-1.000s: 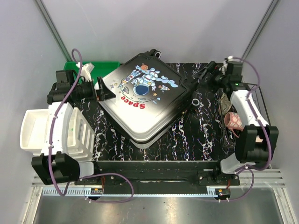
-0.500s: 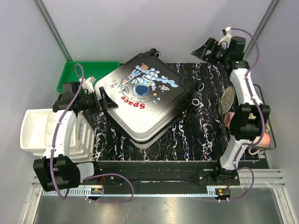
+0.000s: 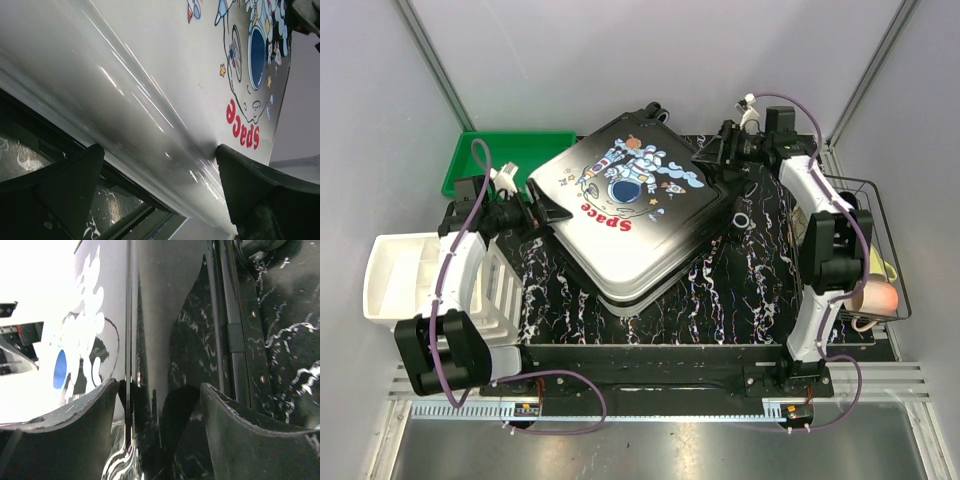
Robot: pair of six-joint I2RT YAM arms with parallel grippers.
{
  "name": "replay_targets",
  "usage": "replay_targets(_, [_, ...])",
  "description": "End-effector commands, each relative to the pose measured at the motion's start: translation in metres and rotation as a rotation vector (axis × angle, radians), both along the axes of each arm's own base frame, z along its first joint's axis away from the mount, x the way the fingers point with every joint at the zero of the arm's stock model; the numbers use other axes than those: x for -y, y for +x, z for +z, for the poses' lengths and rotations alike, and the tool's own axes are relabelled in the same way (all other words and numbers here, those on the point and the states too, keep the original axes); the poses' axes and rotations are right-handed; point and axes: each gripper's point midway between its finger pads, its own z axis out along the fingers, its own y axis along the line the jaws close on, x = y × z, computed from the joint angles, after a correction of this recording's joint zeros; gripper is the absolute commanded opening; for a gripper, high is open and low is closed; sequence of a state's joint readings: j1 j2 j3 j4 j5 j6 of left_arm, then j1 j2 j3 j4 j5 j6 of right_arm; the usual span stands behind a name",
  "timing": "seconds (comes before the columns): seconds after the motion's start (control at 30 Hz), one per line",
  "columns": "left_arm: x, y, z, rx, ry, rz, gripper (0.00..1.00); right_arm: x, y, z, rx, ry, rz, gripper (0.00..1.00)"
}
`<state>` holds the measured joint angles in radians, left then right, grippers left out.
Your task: Open, take out, and arrange the luggage
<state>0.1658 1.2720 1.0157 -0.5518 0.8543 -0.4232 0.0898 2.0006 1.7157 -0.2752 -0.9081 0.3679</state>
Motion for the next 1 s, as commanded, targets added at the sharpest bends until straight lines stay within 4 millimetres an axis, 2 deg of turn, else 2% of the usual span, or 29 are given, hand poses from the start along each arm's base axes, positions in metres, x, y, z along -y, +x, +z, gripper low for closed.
replay_targets(0.0, [0.045,0.022,0.022,0.178,-0.034,-0.185,0.96,0.009,-0.061,0.013,-0.026,0.009,0.100,0.69])
replay_targets(0.07, [0.065,0.022,0.024,0.197,-0.024,-0.237,0.96,0.020,-0.077,0.014,-0.045,0.001,0.089,0.64])
replay_targets(0.13, [0.074,0.031,0.027,0.215,-0.011,-0.265,0.96,0.035,-0.084,0.015,-0.064,0.000,0.059,0.62])
replay_targets(0.17, [0.080,0.034,0.027,0.217,-0.005,-0.278,0.96,0.036,-0.093,0.013,-0.071,-0.006,0.060,0.62])
replay_targets(0.2, [0.081,0.042,0.027,0.213,-0.002,-0.282,0.95,0.049,-0.095,0.012,-0.089,-0.008,0.032,0.62])
replay_targets(0.33, [0.080,0.068,0.022,0.213,0.031,-0.280,0.95,0.058,-0.105,0.005,-0.093,-0.040,0.005,0.62])
replay_targets(0.43, [0.077,0.088,0.024,0.221,0.066,-0.282,0.95,0.055,-0.106,-0.002,-0.144,-0.024,-0.004,0.62])
replay_targets(0.47, [0.069,0.100,0.033,0.244,0.087,-0.255,0.95,0.053,-0.104,-0.003,-0.158,-0.014,-0.011,0.62])
replay_targets(0.5, [0.064,0.106,0.027,0.226,0.100,-0.245,0.95,0.046,-0.104,-0.003,-0.164,-0.009,-0.002,0.62])
replay_targets(0.57, [0.046,0.127,0.031,0.247,0.122,-0.206,0.95,0.041,-0.104,-0.004,-0.194,0.014,-0.013,0.62])
replay_targets(0.6, [0.041,0.129,0.028,0.234,0.140,-0.214,0.95,0.022,-0.112,-0.005,-0.201,0.014,0.029,0.63])
replay_targets(0.67, [0.042,0.138,0.035,0.257,0.144,-0.256,0.95,0.014,-0.119,-0.005,-0.209,0.018,0.037,0.63])
replay_targets(0.73, [0.040,0.137,0.034,0.255,0.178,-0.290,0.94,0.007,-0.125,-0.002,-0.239,0.042,0.038,0.65])
replay_targets(0.77, [0.029,0.143,0.041,0.276,0.192,-0.264,0.94,0.004,-0.127,0.000,-0.237,0.049,0.036,0.65])
replay_targets(0.83, [0.025,0.148,0.051,0.304,0.203,-0.250,0.94,-0.004,-0.132,0.002,-0.273,0.068,0.030,0.71])
replay_targets(0.87, [0.021,0.150,0.068,0.343,0.204,-0.244,0.94,-0.005,-0.135,0.003,-0.268,0.077,0.027,0.74])
replay_targets(0.93, [0.017,0.143,0.081,0.370,0.229,-0.254,0.95,-0.003,-0.134,0.005,-0.249,0.065,0.001,0.84])
replay_targets(0.97, [0.017,0.133,0.096,0.410,0.247,-0.260,0.96,0.001,-0.134,0.013,-0.207,0.052,-0.014,0.86])
